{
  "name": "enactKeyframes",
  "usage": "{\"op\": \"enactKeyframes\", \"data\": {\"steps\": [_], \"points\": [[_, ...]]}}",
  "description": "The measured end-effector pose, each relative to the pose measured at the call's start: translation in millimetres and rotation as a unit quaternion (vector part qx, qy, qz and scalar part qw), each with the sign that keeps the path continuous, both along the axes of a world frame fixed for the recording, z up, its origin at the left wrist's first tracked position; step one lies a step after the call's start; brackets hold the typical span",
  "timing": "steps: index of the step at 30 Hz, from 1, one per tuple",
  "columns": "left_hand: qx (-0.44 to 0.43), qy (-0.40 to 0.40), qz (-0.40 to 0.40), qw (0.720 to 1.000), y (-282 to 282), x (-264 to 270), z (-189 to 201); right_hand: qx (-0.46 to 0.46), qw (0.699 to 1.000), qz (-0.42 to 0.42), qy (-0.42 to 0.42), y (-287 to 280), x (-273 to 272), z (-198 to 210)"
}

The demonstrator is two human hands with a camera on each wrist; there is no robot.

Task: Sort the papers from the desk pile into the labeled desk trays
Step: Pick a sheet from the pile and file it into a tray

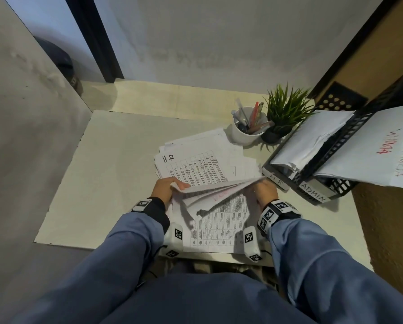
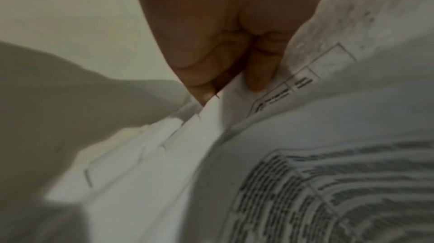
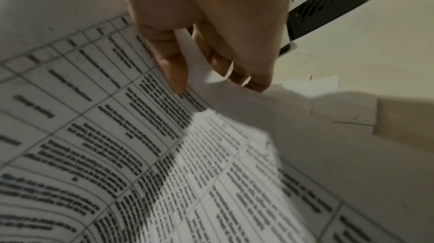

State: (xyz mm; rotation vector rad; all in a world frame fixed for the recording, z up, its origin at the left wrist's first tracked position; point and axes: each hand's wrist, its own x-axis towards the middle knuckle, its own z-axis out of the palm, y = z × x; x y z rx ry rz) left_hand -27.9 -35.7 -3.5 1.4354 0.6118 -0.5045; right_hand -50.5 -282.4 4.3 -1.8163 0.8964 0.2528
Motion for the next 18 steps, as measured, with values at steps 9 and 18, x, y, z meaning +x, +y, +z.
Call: {"op": "enactKeyframes", "data": {"steps": [9, 18], "points": [[-0.114, -0.065, -0.072, 0.989, -17.1, -1.1, 32.3, 0.106, 0.992, -0.040, -0.060, 14.7, 16.8, 33.0], [0.065, -0.356, 0.016, 0.932, -35.8, 1.6, 98.6, 0.085, 0.933, -0.031, -0.349, 39.0, 12.7, 115.6]]}}
